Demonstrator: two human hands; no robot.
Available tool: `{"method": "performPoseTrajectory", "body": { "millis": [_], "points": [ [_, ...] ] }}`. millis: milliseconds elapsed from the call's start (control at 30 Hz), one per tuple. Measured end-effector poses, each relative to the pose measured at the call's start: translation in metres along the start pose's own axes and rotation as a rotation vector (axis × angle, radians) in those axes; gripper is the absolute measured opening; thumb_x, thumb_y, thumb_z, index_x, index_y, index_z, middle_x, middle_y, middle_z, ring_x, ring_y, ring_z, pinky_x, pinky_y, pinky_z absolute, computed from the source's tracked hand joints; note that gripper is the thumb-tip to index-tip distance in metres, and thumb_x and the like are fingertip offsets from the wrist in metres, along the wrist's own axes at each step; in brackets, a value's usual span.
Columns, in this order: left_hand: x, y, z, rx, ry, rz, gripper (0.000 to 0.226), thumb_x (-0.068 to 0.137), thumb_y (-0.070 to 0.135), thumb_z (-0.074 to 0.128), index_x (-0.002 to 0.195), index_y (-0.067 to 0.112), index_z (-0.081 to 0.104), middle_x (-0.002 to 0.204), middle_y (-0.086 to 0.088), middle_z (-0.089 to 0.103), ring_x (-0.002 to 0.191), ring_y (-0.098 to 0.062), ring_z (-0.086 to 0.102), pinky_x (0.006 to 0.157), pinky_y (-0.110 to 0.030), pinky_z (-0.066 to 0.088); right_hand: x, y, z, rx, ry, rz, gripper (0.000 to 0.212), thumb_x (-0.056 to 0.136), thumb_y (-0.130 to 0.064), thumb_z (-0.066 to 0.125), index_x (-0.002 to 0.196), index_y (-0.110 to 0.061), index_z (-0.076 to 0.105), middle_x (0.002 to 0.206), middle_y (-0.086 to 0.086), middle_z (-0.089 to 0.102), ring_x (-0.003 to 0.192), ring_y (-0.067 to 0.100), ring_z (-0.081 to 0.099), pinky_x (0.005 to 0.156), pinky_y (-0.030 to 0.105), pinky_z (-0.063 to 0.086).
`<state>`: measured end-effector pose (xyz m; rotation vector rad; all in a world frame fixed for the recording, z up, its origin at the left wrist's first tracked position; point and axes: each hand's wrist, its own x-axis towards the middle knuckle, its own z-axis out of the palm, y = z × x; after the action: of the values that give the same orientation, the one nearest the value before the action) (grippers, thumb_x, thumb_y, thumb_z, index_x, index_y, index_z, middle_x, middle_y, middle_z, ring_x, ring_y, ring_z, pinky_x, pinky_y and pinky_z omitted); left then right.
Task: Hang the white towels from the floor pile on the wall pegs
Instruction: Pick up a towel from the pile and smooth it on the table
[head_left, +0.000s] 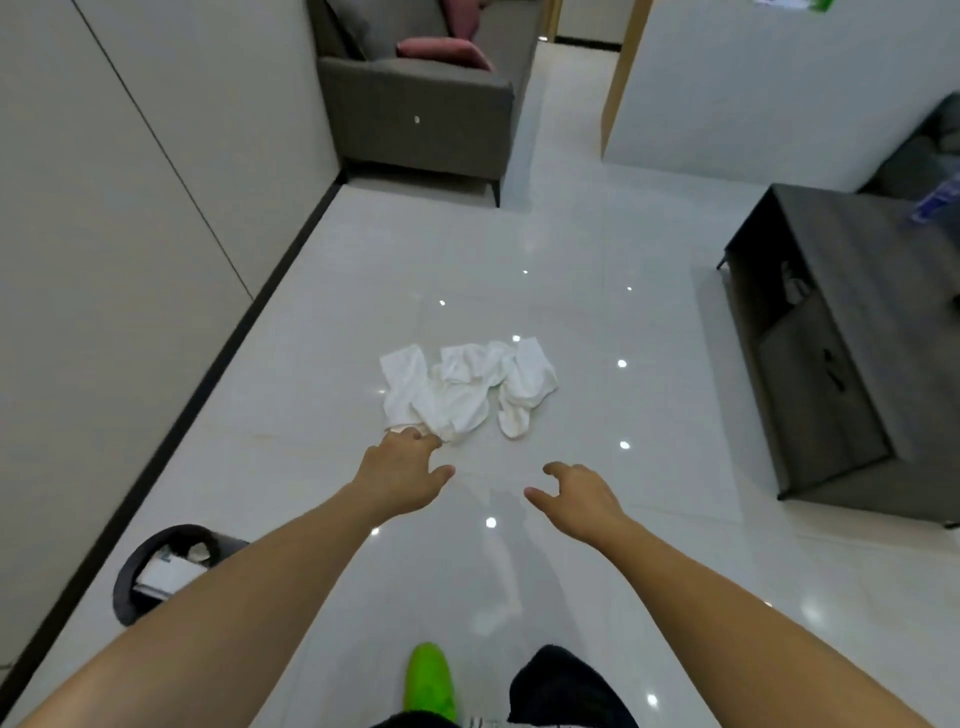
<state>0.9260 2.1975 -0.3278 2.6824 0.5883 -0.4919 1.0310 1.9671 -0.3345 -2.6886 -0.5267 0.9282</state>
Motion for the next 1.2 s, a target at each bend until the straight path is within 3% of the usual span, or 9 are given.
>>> {"method": "performPoseTrajectory", "body": {
  "millis": [300,567,800,933,1067,1200],
  "points": [
    [0.160,-0.002,-0.001,-0.005,-0.160,0.018,0.059,0.092,0.059,0.046,0.141,0.026,0.045,0.146,-0.004,0.043,0.133,-0.026,0.038,0.104,-0.041,0.037,0.157,0.002,-0.022,0.049,-0.102,0.096,0.064,0.090,-0.058,0.055,0.142,-0.021,0.047,0.134,0.009,0.057,0.125,0.027,0.052,0.100,0.039,0.045],
    [0.324,0.000,-0.007,-0.049,-0.279,-0.154,0.060,0.093,0.061,0.043,0.142,0.026,0.045,0.145,-0.005,0.045,0.132,-0.026,0.040,0.104,-0.042,0.039,0.343,0.010,-0.063,0.146,-0.274,0.150,0.066,0.090,-0.058,0.056,0.142,-0.018,0.048,0.125,0.008,0.064,0.120,0.026,0.056,0.099,0.041,0.047],
    [0.462,0.024,0.006,-0.357,-0.281,-0.304,0.052,0.091,0.052,0.056,0.131,0.020,0.056,0.130,-0.007,0.057,0.120,-0.023,0.052,0.095,-0.031,0.038,0.477,0.036,-0.073,0.134,-0.334,0.216,0.063,0.090,-0.054,0.058,0.142,-0.019,0.048,0.134,0.010,0.058,0.125,0.027,0.053,0.101,0.037,0.045],
    [0.527,0.013,0.062,-0.343,-0.335,-0.287,0.051,0.091,0.052,0.056,0.131,0.021,0.056,0.129,-0.006,0.057,0.119,-0.023,0.052,0.095,-0.032,0.039,0.550,0.062,-0.031,0.200,-0.328,0.273,0.058,0.090,-0.048,0.061,0.138,-0.018,0.052,0.133,0.010,0.060,0.124,0.027,0.053,0.098,0.036,0.044],
    [0.598,-0.014,0.159,-0.292,-0.394,-0.254,0.050,0.090,0.053,0.056,0.130,0.022,0.057,0.128,-0.006,0.058,0.118,-0.024,0.052,0.096,-0.034,0.040,0.629,0.107,0.055,0.300,-0.292,0.377,0.051,0.089,-0.042,0.064,0.131,-0.014,0.058,0.129,0.010,0.062,0.121,0.029,0.055,0.096,0.035,0.044],
    [0.650,-0.044,0.269,-0.241,-0.430,-0.222,0.048,0.089,0.054,0.056,0.127,0.024,0.058,0.126,-0.005,0.058,0.117,-0.024,0.053,0.092,-0.032,0.039,0.699,0.159,0.161,0.454,-0.268,0.542,0.035,0.087,-0.032,0.067,0.106,-0.003,0.068,0.107,0.014,0.069,0.103,0.032,0.063,0.088,0.037,0.050]
  ]
}}
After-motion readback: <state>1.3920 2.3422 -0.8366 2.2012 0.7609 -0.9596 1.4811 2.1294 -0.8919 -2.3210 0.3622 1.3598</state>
